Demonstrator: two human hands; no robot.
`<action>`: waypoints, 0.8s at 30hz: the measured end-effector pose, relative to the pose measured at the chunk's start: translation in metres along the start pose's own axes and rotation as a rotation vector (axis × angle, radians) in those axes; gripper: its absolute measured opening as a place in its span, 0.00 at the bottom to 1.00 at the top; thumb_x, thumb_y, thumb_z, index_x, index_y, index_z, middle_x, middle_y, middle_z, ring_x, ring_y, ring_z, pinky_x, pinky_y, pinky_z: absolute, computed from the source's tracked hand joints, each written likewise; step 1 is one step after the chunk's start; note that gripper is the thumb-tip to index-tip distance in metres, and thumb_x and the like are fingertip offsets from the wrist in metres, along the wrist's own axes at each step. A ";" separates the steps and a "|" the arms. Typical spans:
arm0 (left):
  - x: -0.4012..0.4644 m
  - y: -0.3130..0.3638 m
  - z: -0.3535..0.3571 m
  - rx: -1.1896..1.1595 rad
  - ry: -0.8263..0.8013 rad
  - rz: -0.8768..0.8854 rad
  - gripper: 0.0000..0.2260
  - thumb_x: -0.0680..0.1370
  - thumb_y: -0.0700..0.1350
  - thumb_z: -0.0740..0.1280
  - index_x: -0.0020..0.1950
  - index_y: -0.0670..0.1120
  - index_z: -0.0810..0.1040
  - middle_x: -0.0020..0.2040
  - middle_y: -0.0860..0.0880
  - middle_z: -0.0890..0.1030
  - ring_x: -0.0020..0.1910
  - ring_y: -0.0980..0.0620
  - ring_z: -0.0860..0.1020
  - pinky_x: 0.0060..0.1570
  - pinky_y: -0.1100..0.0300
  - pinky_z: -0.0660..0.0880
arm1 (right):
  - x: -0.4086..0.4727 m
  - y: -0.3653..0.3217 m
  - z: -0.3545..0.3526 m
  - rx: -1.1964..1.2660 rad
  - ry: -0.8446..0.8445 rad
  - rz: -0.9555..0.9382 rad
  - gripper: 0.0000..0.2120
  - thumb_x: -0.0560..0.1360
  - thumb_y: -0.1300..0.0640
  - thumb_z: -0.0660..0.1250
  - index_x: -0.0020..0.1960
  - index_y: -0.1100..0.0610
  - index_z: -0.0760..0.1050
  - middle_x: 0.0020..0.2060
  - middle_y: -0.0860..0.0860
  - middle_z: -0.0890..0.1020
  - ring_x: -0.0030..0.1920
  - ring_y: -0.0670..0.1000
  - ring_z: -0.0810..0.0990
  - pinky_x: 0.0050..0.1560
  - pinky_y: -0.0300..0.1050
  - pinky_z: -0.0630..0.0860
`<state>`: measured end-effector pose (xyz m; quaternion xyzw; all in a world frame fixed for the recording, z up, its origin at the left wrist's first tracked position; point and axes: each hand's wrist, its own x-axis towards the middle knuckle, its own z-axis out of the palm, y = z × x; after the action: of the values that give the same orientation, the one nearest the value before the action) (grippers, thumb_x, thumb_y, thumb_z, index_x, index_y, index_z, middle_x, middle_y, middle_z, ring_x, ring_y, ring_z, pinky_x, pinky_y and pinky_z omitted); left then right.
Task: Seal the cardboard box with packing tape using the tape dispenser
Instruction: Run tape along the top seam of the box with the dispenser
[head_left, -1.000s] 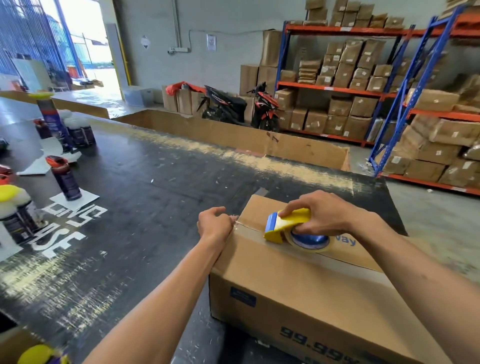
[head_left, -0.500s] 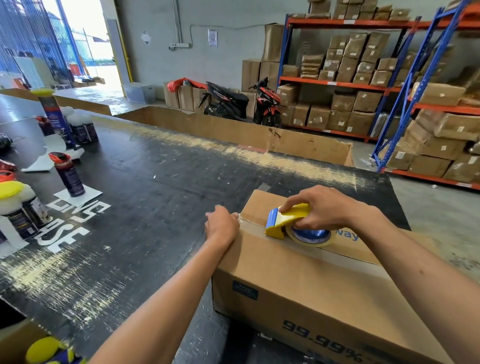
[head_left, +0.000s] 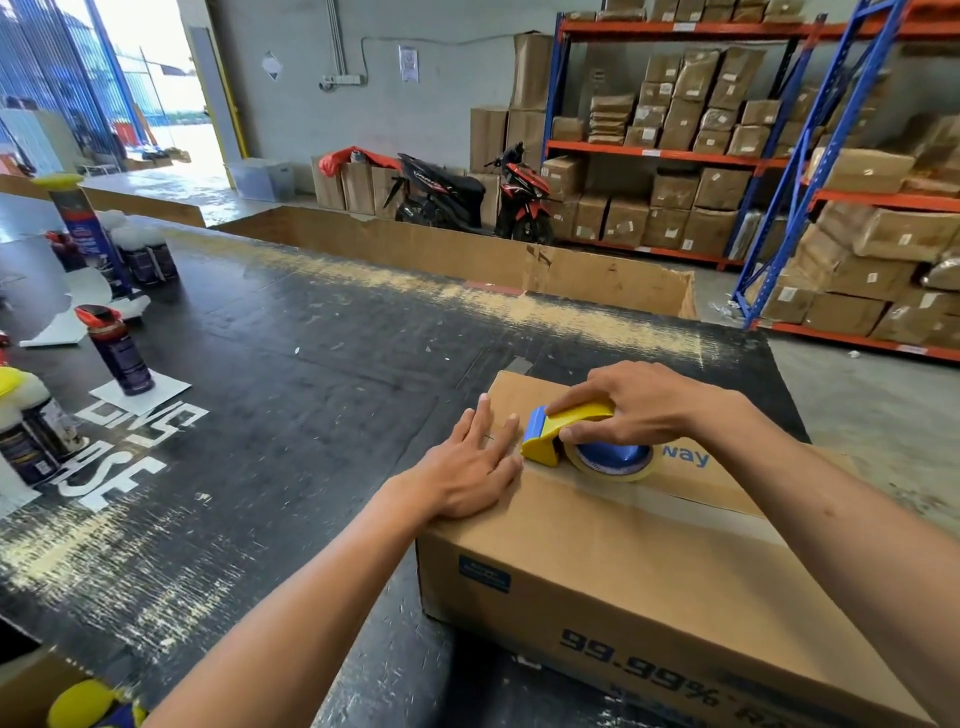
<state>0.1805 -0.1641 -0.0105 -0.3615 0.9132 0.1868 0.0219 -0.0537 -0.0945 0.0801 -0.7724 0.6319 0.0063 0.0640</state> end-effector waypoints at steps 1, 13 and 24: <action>0.000 0.000 0.000 0.023 0.001 0.003 0.30 0.84 0.63 0.45 0.81 0.55 0.38 0.80 0.47 0.31 0.80 0.46 0.36 0.77 0.45 0.45 | -0.001 0.001 0.000 0.002 0.011 -0.006 0.25 0.72 0.25 0.58 0.67 0.29 0.70 0.43 0.38 0.73 0.47 0.47 0.73 0.45 0.48 0.70; 0.007 -0.001 0.005 0.166 0.023 -0.023 0.47 0.74 0.77 0.43 0.82 0.48 0.39 0.81 0.40 0.38 0.81 0.41 0.42 0.79 0.47 0.42 | -0.053 0.030 -0.008 -0.031 0.020 -0.002 0.25 0.72 0.25 0.59 0.67 0.29 0.72 0.41 0.42 0.74 0.42 0.45 0.73 0.38 0.42 0.65; 0.011 0.018 -0.001 0.285 -0.022 0.113 0.46 0.77 0.74 0.43 0.81 0.41 0.37 0.80 0.40 0.34 0.79 0.45 0.35 0.77 0.51 0.35 | -0.077 0.042 0.001 -0.126 0.022 0.037 0.27 0.72 0.25 0.56 0.68 0.32 0.72 0.40 0.39 0.70 0.41 0.42 0.70 0.37 0.40 0.62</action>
<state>0.1604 -0.1598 -0.0059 -0.3007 0.9491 0.0601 0.0723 -0.1103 -0.0276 0.0821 -0.7632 0.6449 0.0389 0.0084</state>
